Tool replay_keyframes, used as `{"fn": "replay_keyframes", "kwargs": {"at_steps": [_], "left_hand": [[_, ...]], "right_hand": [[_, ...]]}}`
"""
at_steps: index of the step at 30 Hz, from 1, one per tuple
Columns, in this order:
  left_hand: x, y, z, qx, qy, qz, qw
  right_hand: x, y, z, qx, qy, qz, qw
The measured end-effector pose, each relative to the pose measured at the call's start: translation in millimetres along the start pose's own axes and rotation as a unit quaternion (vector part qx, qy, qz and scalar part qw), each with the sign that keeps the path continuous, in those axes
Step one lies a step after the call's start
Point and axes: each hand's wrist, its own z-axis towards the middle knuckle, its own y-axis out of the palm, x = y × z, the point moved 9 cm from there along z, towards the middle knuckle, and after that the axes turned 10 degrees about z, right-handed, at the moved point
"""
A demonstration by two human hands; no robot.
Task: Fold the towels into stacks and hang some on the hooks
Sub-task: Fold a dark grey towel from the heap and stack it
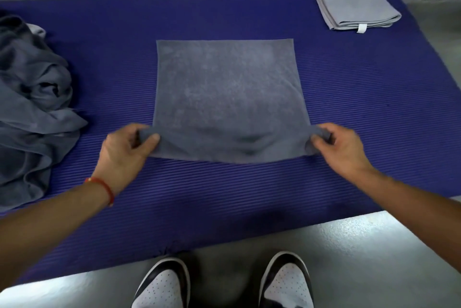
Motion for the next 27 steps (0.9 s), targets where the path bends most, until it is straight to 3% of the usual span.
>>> {"fn": "replay_keyframes", "kwargs": {"at_steps": [3, 5, 9, 15, 17, 21, 27], "left_hand": [[-3.6, 9.3, 35.6, 0.008, -0.065, -0.043, 0.997], [-5.0, 26.4, 44.3, -0.034, -0.072, -0.040, 0.996], [-17.7, 43.1, 35.4, -0.099, -0.085, -0.021, 0.991], [-8.7, 24.9, 28.5, -0.044, 0.000, -0.023, 0.999], [-7.2, 17.9, 27.8, -0.030, 0.008, -0.033, 0.999], [-7.5, 17.5, 3.1, -0.044, 0.002, -0.013, 0.999], [-31.0, 22.2, -96.6, -0.079, -0.067, -0.007, 0.995]], "right_hand": [[4.1, 0.6, 24.9, 0.028, 0.096, 0.166, 0.981], [2.4, 10.3, 31.1, -0.010, 0.113, 0.189, 0.975], [14.2, 27.2, 33.6, -0.086, 0.107, 0.125, 0.983], [-2.3, 14.2, 40.6, -0.036, 0.060, 0.173, 0.982], [-11.5, 13.9, 41.9, -0.051, 0.032, 0.093, 0.994], [-7.2, 13.7, 19.0, -0.084, -0.002, -0.033, 0.996], [8.0, 6.6, -63.3, -0.133, 0.015, -0.043, 0.990]]}}
